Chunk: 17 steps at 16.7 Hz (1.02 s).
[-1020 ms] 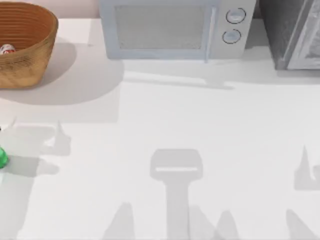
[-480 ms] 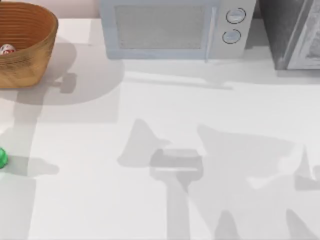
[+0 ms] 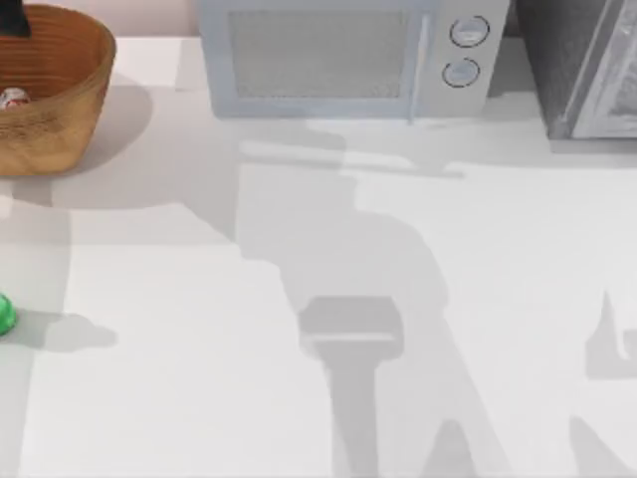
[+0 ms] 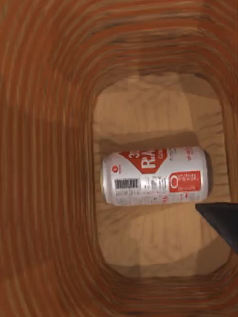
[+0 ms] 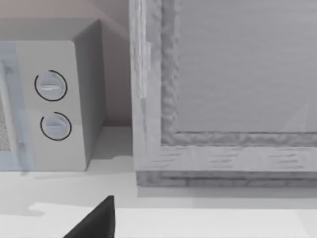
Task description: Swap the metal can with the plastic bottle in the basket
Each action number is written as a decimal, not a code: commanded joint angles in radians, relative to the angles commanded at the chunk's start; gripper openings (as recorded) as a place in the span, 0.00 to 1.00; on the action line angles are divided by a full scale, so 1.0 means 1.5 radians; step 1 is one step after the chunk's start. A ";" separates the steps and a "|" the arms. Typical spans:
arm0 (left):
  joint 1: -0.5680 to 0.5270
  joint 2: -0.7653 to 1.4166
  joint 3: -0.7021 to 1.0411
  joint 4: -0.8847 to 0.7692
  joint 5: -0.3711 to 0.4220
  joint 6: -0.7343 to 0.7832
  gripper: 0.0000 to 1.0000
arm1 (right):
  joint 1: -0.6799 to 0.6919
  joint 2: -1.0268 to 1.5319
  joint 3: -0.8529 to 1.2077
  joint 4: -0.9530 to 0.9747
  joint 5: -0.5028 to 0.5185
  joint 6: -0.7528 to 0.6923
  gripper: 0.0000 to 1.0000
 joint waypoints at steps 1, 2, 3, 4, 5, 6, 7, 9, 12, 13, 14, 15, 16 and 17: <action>0.007 0.050 0.041 -0.022 0.006 0.002 1.00 | 0.000 0.000 0.000 0.000 0.000 0.000 1.00; 0.014 0.096 0.078 -0.043 0.011 0.005 1.00 | 0.000 0.000 0.000 0.000 0.000 0.000 1.00; 0.020 0.137 0.111 -0.062 0.015 0.006 1.00 | 0.000 0.000 0.000 0.000 0.000 0.000 1.00; 0.026 0.171 0.139 -0.078 0.019 0.008 1.00 | 0.000 0.000 0.000 0.000 0.000 0.000 1.00; 0.030 0.198 0.161 -0.092 0.022 0.009 1.00 | 0.000 0.000 0.000 0.000 0.000 0.000 1.00; 0.033 0.217 0.177 -0.101 0.024 0.009 1.00 | 0.000 0.000 0.000 0.000 0.000 0.000 1.00; 0.035 0.230 0.188 -0.108 0.026 0.010 1.00 | 0.000 0.000 0.000 0.000 0.000 0.000 1.00; 0.036 0.236 0.193 -0.111 0.027 0.010 1.00 | 0.000 0.000 0.000 0.000 0.000 0.000 1.00; 0.036 0.236 0.193 -0.111 0.027 0.010 1.00 | 0.000 0.000 0.000 0.000 0.000 0.000 1.00; 0.028 0.229 0.203 -0.109 0.028 0.012 1.00 | 0.000 0.000 0.000 0.000 0.000 0.000 1.00; 0.029 0.231 0.202 -0.109 0.028 0.011 1.00 | 0.000 0.000 0.000 0.000 0.000 0.000 1.00; 0.030 0.236 0.197 -0.107 0.027 0.008 1.00 | 0.000 0.000 0.000 0.000 0.000 0.000 1.00; 0.030 0.242 0.193 -0.102 0.026 0.005 1.00 | 0.000 0.000 0.000 0.000 0.000 0.000 1.00; 0.029 0.248 0.189 -0.093 0.025 0.003 1.00 | 0.000 0.000 0.000 0.000 0.000 0.000 1.00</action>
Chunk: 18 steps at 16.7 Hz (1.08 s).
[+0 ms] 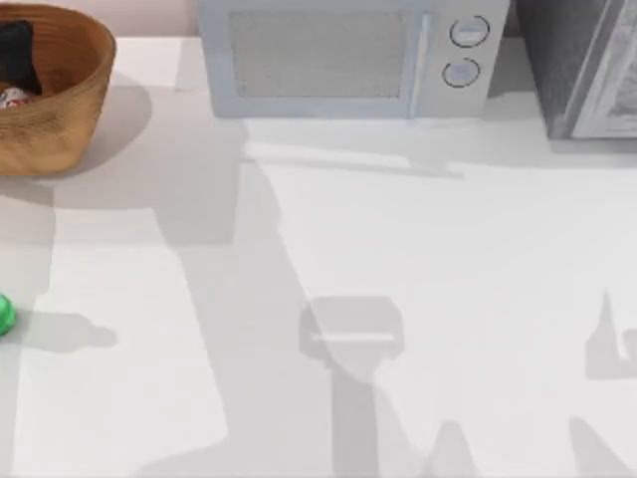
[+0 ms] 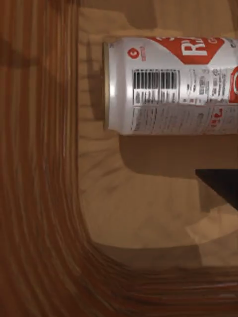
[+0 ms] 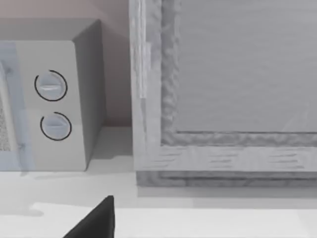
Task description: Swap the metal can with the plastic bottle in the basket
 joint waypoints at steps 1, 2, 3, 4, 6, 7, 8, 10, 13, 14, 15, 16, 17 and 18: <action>-0.002 0.006 -0.004 0.011 -0.001 -0.002 1.00 | 0.000 0.000 0.000 0.000 0.000 0.000 1.00; -0.004 0.013 -0.009 0.023 -0.001 -0.004 1.00 | 0.000 0.000 0.000 0.000 0.000 0.000 1.00; -0.006 0.020 -0.013 0.036 -0.001 -0.006 1.00 | 0.000 0.000 0.000 0.000 0.000 0.000 1.00; -0.008 0.027 -0.019 0.048 -0.002 -0.008 1.00 | 0.000 0.000 0.000 0.000 0.000 0.000 1.00; -0.012 0.039 -0.028 0.071 -0.002 -0.012 1.00 | 0.000 0.000 0.000 0.000 0.000 0.000 1.00; -0.014 0.043 -0.031 0.079 -0.003 -0.013 1.00 | 0.000 0.000 0.000 0.000 0.000 0.000 1.00; -0.014 0.046 -0.033 0.084 -0.003 -0.014 1.00 | 0.000 0.000 0.000 0.000 0.000 0.000 1.00; -0.015 0.046 -0.034 0.085 -0.003 -0.014 1.00 | 0.000 0.000 0.000 0.000 0.000 0.000 1.00; -0.015 0.046 -0.034 0.085 -0.003 -0.014 0.92 | 0.000 0.000 0.000 0.000 0.000 0.000 1.00; -0.015 0.046 -0.034 0.085 -0.003 -0.014 0.85 | 0.000 0.000 0.000 0.000 0.000 0.000 1.00; -0.015 0.046 -0.034 0.085 -0.003 -0.014 0.77 | 0.000 0.000 0.000 0.000 0.000 0.000 1.00; -0.015 0.046 -0.034 0.085 -0.003 -0.014 0.70 | 0.000 0.000 0.000 0.000 0.000 0.000 1.00; -0.015 0.046 -0.034 0.085 -0.003 -0.014 0.62 | 0.000 0.000 0.000 0.000 0.000 0.000 1.00; -0.015 0.046 -0.034 0.085 -0.003 -0.014 0.55 | 0.000 0.000 0.000 0.000 0.000 0.000 1.00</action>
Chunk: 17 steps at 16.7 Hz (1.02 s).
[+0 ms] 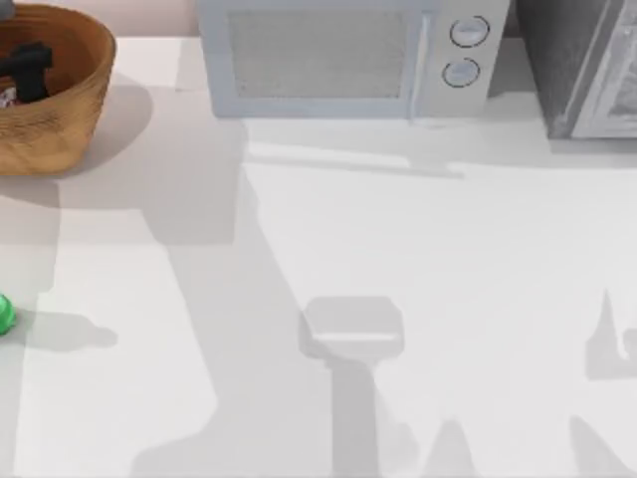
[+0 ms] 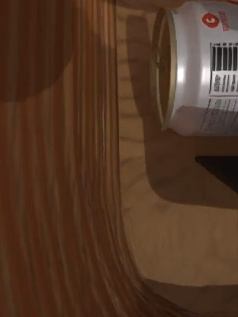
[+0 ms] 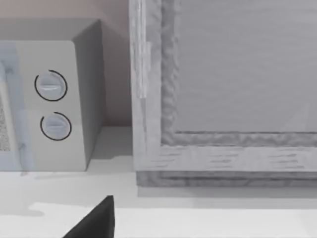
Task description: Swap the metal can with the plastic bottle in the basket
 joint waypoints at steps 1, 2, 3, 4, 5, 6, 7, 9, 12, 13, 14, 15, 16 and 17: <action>0.000 0.000 0.000 0.000 0.000 0.000 0.47 | 0.000 0.000 0.000 0.000 0.000 0.000 1.00; 0.000 0.000 0.000 0.000 0.000 0.000 0.40 | 0.000 0.000 0.000 0.000 0.000 0.000 1.00; 0.000 0.000 0.000 0.000 0.000 0.000 0.32 | 0.000 0.000 0.000 0.000 0.000 0.000 1.00; 0.000 0.000 0.000 0.000 0.000 0.000 0.25 | 0.000 0.000 0.000 0.000 0.000 0.000 1.00; 0.000 0.000 0.000 0.000 0.000 0.000 0.17 | 0.000 0.000 0.000 0.000 0.000 0.000 1.00; 0.000 0.000 0.000 0.000 0.000 0.000 0.10 | 0.000 0.000 0.000 0.000 0.000 0.000 1.00; 0.000 0.000 0.000 0.000 0.000 0.000 0.02 | 0.000 0.000 0.000 0.000 0.000 0.000 1.00; 0.000 0.000 0.000 0.000 0.000 0.000 0.00 | 0.000 0.000 0.000 0.000 0.000 0.000 1.00; 0.000 0.000 0.000 0.000 0.000 0.000 0.00 | 0.000 0.000 0.000 0.000 0.000 0.000 1.00; 0.000 0.000 0.000 0.000 0.000 0.000 0.00 | 0.000 0.000 0.000 0.000 0.000 0.000 1.00; 0.000 0.000 0.000 0.000 0.000 0.000 0.00 | 0.000 0.000 0.000 0.000 0.000 0.000 1.00; 0.000 0.000 0.000 0.000 0.000 0.000 0.00 | 0.000 0.000 0.000 0.000 0.000 0.000 1.00; -0.005 -0.027 0.000 -0.002 0.005 -0.001 0.00 | 0.000 0.000 0.000 0.000 0.000 0.000 1.00; -0.005 -0.027 0.000 -0.002 0.005 -0.001 0.00 | 0.000 0.000 0.000 0.000 0.000 0.000 1.00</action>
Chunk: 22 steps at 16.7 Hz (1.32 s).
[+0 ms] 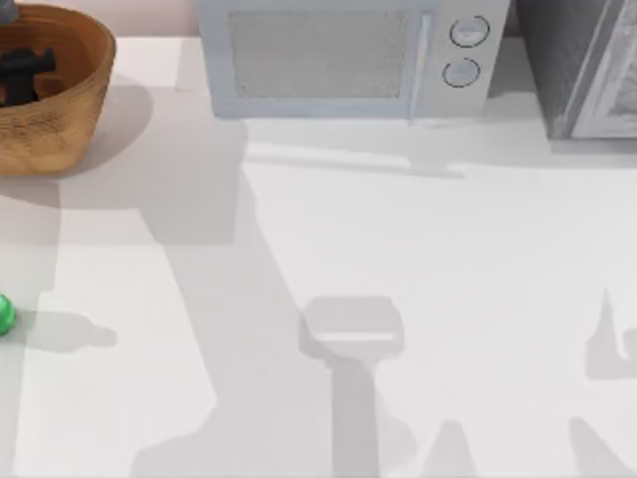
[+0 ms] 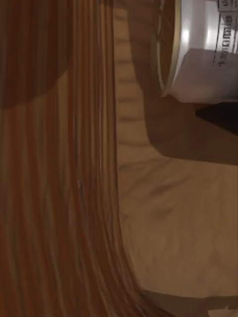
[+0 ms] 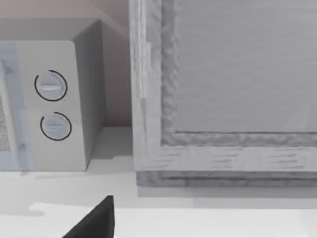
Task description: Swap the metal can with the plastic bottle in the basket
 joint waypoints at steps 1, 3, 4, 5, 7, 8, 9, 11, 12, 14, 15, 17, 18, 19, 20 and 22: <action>0.001 -0.006 -0.007 0.002 -0.002 -0.002 0.00 | 0.000 0.000 0.000 0.000 0.000 0.000 1.00; 0.002 -0.040 -0.040 0.014 -0.010 -0.012 0.00 | 0.000 0.000 0.000 0.000 0.000 0.000 1.00; 0.002 -0.067 -0.067 0.026 -0.017 -0.019 0.00 | 0.000 0.000 0.000 0.000 0.000 0.000 1.00; 0.001 -0.101 -0.100 0.041 -0.024 -0.025 0.00 | 0.000 0.000 0.000 0.000 0.000 0.000 1.00; -0.003 -0.190 -0.184 0.083 -0.041 -0.037 0.00 | 0.000 0.000 0.000 0.000 0.000 0.000 1.00; -0.007 -0.246 -0.233 0.108 -0.050 -0.043 0.00 | 0.000 0.000 0.000 0.000 0.000 0.000 1.00; -0.011 -0.307 -0.287 0.136 -0.059 -0.048 0.00 | 0.000 0.000 0.000 0.000 0.000 0.000 1.00; -0.021 -0.442 -0.403 0.197 -0.078 -0.058 0.00 | 0.000 0.000 0.000 0.000 0.000 0.000 1.00; -0.027 -0.515 -0.466 0.230 -0.087 -0.063 0.00 | 0.000 0.000 0.000 0.000 0.000 0.000 1.00; -0.039 -0.668 -0.599 0.295 -0.106 -0.070 0.00 | 0.000 0.000 0.000 0.000 0.000 0.000 1.00; -0.045 -0.747 -0.667 0.328 -0.114 -0.073 0.00 | 0.000 0.000 0.000 0.000 0.000 0.000 1.00; -0.057 -0.906 -0.806 0.392 -0.131 -0.078 0.00 | 0.000 0.000 0.000 0.000 0.000 0.000 1.00; -0.062 -0.985 -0.876 0.424 -0.139 -0.081 0.00 | 0.000 0.000 0.000 0.000 0.000 0.000 1.00; -0.068 -1.064 -0.945 0.454 -0.147 -0.083 0.00 | 0.000 0.000 0.000 0.000 0.000 0.000 1.00; -0.074 -1.140 -1.012 0.483 -0.154 -0.084 0.00 | 0.000 0.000 0.000 0.000 0.000 0.000 1.00; -0.084 -1.287 -1.142 0.537 -0.168 -0.088 0.00 | 0.000 0.000 0.000 0.000 0.000 0.000 1.00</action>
